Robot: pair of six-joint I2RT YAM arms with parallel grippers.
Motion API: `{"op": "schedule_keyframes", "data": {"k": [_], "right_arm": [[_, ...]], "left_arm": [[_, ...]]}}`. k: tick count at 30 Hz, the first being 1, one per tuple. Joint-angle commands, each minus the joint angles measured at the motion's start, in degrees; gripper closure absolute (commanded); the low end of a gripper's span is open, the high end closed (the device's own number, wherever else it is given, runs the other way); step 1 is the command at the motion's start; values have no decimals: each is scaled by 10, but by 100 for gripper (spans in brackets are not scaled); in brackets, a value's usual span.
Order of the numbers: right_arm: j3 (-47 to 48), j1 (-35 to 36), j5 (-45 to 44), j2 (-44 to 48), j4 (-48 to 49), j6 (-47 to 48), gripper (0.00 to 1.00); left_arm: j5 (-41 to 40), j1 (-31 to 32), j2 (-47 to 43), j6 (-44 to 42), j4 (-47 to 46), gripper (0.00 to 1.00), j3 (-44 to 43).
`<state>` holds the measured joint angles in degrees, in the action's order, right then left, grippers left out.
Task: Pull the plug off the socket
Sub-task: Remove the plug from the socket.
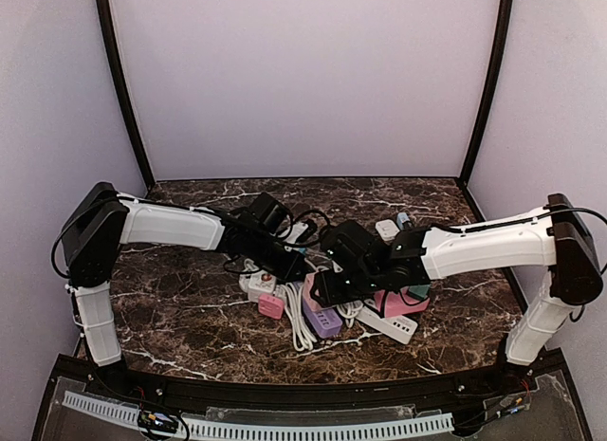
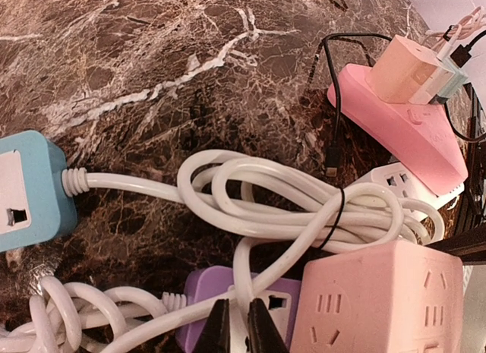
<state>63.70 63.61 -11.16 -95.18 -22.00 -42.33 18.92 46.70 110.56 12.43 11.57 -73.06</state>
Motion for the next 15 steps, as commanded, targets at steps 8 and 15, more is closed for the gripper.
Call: {"op": "schedule_keyframes", "data": {"k": [8,15], "right_arm": [[-10,12,-72,16,23,6,100],[11,50,-135,4,3,19,100]], "left_arm": [[-8,9,31,-3,78,92,18],[-5,9,35,-1,74,93,19]]}}
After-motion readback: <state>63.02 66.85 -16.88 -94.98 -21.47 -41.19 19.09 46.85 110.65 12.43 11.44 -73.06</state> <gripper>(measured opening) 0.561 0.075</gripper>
